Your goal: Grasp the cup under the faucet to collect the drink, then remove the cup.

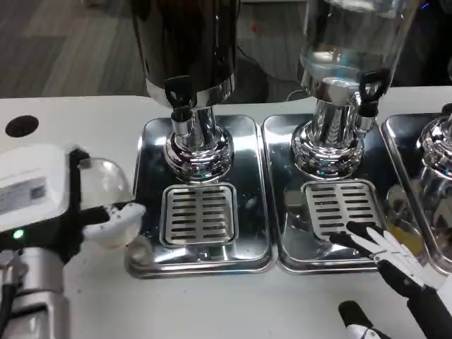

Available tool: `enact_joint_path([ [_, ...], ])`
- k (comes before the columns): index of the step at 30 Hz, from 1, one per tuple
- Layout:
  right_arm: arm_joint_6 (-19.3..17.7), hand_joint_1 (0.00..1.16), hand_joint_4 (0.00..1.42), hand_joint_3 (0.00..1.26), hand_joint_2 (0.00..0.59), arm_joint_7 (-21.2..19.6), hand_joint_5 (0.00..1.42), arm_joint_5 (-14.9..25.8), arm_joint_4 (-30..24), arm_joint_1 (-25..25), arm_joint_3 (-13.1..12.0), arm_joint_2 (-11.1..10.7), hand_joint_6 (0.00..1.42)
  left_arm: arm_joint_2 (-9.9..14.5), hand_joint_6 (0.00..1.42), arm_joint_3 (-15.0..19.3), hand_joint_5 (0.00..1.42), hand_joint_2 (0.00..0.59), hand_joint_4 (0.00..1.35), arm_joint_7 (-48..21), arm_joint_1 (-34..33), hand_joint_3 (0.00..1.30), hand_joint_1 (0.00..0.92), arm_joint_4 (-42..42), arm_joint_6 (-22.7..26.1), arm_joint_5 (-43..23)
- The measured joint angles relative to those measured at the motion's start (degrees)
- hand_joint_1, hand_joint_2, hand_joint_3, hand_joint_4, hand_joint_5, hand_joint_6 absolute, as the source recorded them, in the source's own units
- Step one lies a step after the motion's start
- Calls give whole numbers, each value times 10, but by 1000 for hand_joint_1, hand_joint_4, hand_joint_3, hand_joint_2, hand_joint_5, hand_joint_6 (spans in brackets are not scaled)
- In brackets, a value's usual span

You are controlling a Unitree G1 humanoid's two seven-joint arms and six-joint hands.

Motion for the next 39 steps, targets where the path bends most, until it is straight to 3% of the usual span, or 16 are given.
enact_joint_path([
  [13,-14,452,84,200,379,2,24,25,11,6,-16,-11,0,-48,956,-72,823,107,595,-6,-69,519,353,60,7,18],
  [39,-31,458,86,200,375,18,34,49,45,8,-27,-15,0,-90,937,-91,796,108,572,10,-135,497,334,157,25,24],
])
